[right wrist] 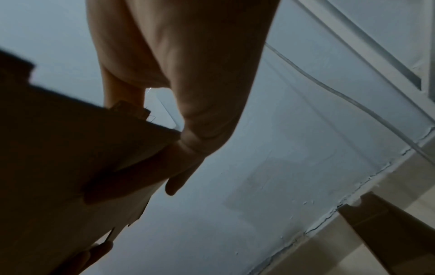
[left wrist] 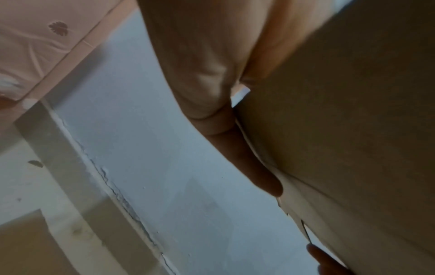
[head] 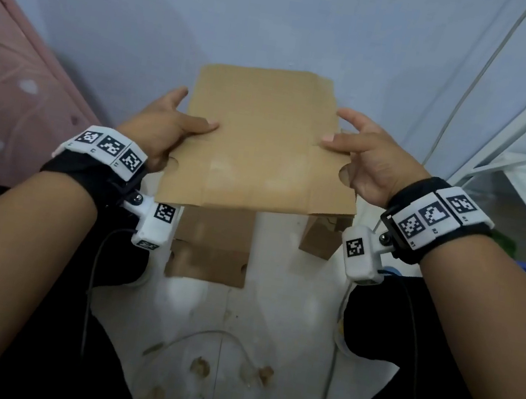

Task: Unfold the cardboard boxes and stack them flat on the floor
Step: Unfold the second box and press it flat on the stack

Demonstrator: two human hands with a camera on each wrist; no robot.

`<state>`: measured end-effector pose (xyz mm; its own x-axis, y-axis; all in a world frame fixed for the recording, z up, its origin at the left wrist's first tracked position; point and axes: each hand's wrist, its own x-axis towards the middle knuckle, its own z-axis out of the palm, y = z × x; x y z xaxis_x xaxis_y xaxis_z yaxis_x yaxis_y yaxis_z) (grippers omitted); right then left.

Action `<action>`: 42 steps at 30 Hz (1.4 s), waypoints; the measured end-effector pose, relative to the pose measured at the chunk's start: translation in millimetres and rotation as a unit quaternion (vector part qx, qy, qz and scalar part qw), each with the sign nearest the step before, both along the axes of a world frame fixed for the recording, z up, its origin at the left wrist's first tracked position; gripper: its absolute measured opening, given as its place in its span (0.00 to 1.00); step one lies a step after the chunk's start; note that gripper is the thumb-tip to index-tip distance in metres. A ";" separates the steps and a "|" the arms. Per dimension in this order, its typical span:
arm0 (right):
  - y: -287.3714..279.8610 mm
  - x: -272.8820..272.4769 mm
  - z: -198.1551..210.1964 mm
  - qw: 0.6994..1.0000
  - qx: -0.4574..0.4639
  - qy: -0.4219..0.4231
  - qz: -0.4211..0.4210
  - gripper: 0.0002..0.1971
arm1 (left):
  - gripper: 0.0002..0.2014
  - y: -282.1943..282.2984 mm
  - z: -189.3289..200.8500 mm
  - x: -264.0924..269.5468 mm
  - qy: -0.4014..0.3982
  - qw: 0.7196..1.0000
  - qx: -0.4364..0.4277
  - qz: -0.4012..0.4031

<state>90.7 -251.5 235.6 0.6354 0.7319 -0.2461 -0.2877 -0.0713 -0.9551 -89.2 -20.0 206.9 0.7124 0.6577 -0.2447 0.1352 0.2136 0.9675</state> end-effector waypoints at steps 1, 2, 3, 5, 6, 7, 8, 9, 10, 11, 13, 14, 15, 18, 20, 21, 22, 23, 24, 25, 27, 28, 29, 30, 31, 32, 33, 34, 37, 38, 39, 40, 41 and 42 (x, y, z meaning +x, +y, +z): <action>0.8 2.4 -3.4 1.000 -0.008 0.003 0.006 0.35 | 0.40 -0.9 -0.8 0.6 0.002 1.000 0.011 0.000; 1.8 4.1 -7.3 1.000 -0.024 -0.001 0.010 0.37 | 0.35 -1.7 -1.6 1.2 0.008 1.000 0.026 0.002; 2.9 5.7 -11.0 0.999 -0.048 -0.014 0.012 0.37 | 0.30 -3.6 -2.8 2.4 0.014 0.999 0.045 0.003; 5.6 6.2 -18.4 0.989 -0.121 -0.081 0.001 0.32 | 0.20 -7.7 -9.2 4.9 0.038 0.995 0.088 0.006; 7.4 5.1 -22.7 0.975 -0.170 -0.143 -0.006 0.29 | 0.16 -12.6 -12.7 6.0 0.059 0.991 0.117 0.003; 9.0 2.6 -26.6 0.952 -0.221 -0.213 -0.013 0.28 | 0.14 -17.8 -17.2 7.5 0.081 0.984 0.156 0.000; 10.8 -1.1 -30.6 0.922 -0.267 -0.280 -0.023 0.27 | 0.14 -23.1 -23.1 8.9 0.102 0.975 0.197 0.002; 12.8 -5.1 -35.6 0.892 -0.299 -0.338 -0.039 0.25 | 0.15 -27.3 -30.9 10.6 0.117 0.966 0.231 0.010; 14.8 -9.1 -40.3 0.870 -0.311 -0.378 -0.052 0.23 | 0.17 -31.6 -37.6 11.6 0.137 0.958 0.252 0.021; 16.1 -12.0 -44.7 0.859 -0.313 -0.402 -0.061 0.21 | 0.21 -33.5 -44.1 12.6 0.152 0.953 0.261 0.032; 17.0 -12.1 -50.0 0.854 -0.313 -0.411 -0.064 0.18 | 0.23 -32.5 -49.7 15.7 0.164 0.957 0.235 0.040; 16.3 -9.4 -50.0 0.860 -0.312 -0.399 -0.061 0.18 | 0.19 -31.1 -47.6 17.0 0.150 0.966 0.209 0.040; 15.4 -5.7 -48.6 0.873 -0.304 -0.377 -0.059 0.19 | 0.14 -28.9 -44.3 18.0 0.129 0.974 0.184 0.040; 14.4 1.8 -40.2 0.909 -0.269 -0.314 -0.048 0.23 | 0.09 -20.9 -30.5 18.2 0.082 0.989 0.111 0.058; 16.5 -3.1 -37.0 0.900 -0.274 -0.335 -0.047 0.22 | 0.08 -21.6 -28.0 17.8 0.075 0.988 0.108 0.075; 18.5 -8.7 -37.5 0.886 -0.279 -0.366 -0.057 0.21 | 0.07 -23.1 -31.3 18.7 0.079 0.984 0.132 0.089; 20.7 -15.5 -39.4 0.869 -0.281 -0.401 -0.072 0.20 | 0.07 -27.1 -33.7 18.7 0.087 0.977 0.164 0.103; 21.6 -22.3 -41.9 0.854 -0.280 -0.431 -0.083 0.19 | 0.08 -30.6 -37.5 18.5 0.090 0.970 0.195 0.116; 21.9 -27.5 -44.3 0.844 -0.283 -0.447 -0.087 0.19 | 0.09 -34.1 -39.1 17.9 0.092 0.965 0.214 0.123; 21.8 -30.0 -45.9 0.842 -0.287 -0.449 -0.083 0.18 | 0.09 -34.3 -40.4 18.0 0.093 0.963 0.219 0.125; 20.7 -27.0 -45.9 0.854 -0.292 -0.425 -0.066 0.16 | 0.10 -28.0 -38.0 18.7 0.097 0.969 0.193 0.119; 20.3 -22.8 -44.8 0.862 -0.291 -0.411 -0.062 0.16 | 0.11 -25.1 -35.2 18.3 0.096 0.973 0.178 0.112; 19.9 -18.9 -42.8 0.867 -0.289 -0.401 -0.063 0.17 | 0.11 -22.2 -33.5 18.6 0.093 0.975 0.170 0.107; 20.1 -16.9 -41.5 0.870 -0.288 -0.396 -0.064 0.18 | 0.11 -21.7 -32.7 19.0 0.094 0.976 0.168 0.106; 20.7 -17.3 -41.4 0.867 -0.287 -0.401 -0.066 0.17 | 0.10 -21.5 -33.8 19.5 0.095 0.975 0.169 0.111; 21.5 -19.8 -43.1 0.860 -0.289 -0.416 -0.066 0.16 | 0.09 -23.9 -35.0 20.0 0.101 0.973 0.174 0.114; 22.2 -24.0 -46.1 0.850 -0.292 -0.434 -0.065 0.15 | 0.08 -25.2 -38.8 21.1 0.112 0.969 0.187 0.118; 22.8 -28.6 -50.2 0.841 -0.299 -0.447 -0.062 0.15 | 0.07 -27.6 -42.4 22.3 0.124 0.963 0.205 0.121; 25.8 -34.1 -64.5 0.831 -0.317 -0.454 -0.058 0.20 | 0.03 -30.9 -49.2 25.3 0.157 0.949 0.250 0.113; 27.7 -30.8 -68.9 0.836 -0.323 -0.441 -0.056 0.22 | 0.02 -30.0 -50.1 27.2 0.166 0.950 0.245 0.102; 30.5 -26.8 -72.9 0.840 -0.330 -0.427 -0.054 0.24 | 0.01 -27.4 -51.7 28.7 0.176 0.951 0.235 0.092; 33.0 -22.4 -76.9 0.843 -0.338 -0.415 -0.048 0.25 | 0.02 -24.7 -55.0 29.4 0.183 0.954 0.221 0.085; 34.6 -18.3 -80.6 0.846 -0.345 -0.404 -0.043 0.26 | 0.07 -21.5 -59.6 31.1 0.190 0.956 0.207 0.080; 35.5 -14.5 -85.2 0.849 -0.354 -0.391 -0.035 0.25 | 0.11 -19.4 -63.4 32.9 0.197 0.958 0.196 0.074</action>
<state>76.3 -216.0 150.4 0.8434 0.5295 -0.0911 0.3871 -0.7164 -0.5805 -56.3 -39.4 143.5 0.5079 0.8406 -0.1885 0.5022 -0.1111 0.8576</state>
